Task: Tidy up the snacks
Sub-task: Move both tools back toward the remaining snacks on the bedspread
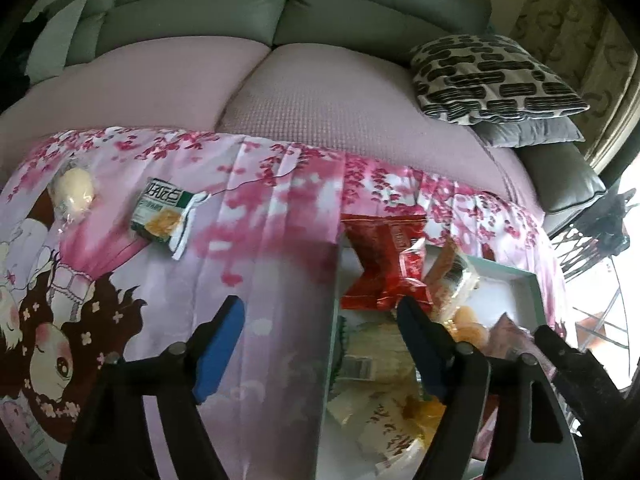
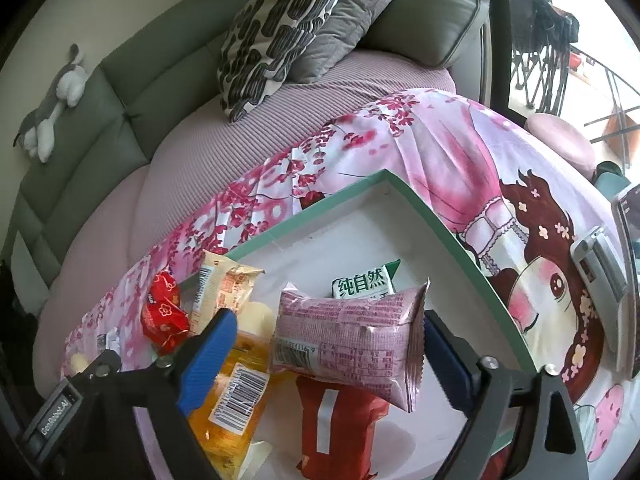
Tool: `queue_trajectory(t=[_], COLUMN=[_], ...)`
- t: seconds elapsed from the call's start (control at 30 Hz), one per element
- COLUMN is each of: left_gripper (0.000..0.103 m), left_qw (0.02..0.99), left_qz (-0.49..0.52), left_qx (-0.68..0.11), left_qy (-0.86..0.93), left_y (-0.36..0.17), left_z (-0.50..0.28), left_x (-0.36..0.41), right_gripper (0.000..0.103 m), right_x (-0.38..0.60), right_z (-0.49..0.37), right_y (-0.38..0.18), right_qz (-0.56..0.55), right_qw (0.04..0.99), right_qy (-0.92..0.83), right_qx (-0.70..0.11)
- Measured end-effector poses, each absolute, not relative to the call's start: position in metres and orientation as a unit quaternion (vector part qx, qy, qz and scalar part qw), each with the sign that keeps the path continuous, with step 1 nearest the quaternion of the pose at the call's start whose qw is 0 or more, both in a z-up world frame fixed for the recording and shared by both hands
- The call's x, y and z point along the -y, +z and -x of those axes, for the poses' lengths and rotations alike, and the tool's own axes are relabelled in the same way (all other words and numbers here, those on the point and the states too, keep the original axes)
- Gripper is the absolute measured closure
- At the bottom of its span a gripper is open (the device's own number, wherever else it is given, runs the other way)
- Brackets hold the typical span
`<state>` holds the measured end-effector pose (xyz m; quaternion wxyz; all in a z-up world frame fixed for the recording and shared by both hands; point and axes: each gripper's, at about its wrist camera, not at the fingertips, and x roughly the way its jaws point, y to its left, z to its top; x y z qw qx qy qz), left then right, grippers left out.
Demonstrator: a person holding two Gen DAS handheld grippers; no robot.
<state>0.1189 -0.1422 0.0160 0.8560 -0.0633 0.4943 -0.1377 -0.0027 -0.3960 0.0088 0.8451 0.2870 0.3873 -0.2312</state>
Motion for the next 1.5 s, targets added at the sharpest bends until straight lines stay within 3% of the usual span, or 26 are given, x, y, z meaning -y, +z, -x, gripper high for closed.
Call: queue_trajectory(t=[0.4,1.2,1.5], left_gripper=[0.002,0.001,0.001], left_qw=[0.880,0.887,0.893], left_qz=[0.044,-0.006,-0.008], left_qx=[-0.466,-0.452,-0.446], left_qy=[-0.086,-0.099,-0.057], left_y=[0.011,0.031,0.042], left_z=[-0.118,-0.112,-0.115], left_x=[0.134,0.138,0.104], right_gripper=[0.000,0.000,0.000], right_x=[0.397,0.372,0.325], right_z=[0.003,0.001,-0.018], right_y=[0.011,0.044,0.060], right_qz=[-0.266,-0.231,-0.188], right_qw=[0.851,0.876,0.899], right_qy=[-0.227,-0.214,-0.156], right_qx=[-0.391,-0.365,-0.365])
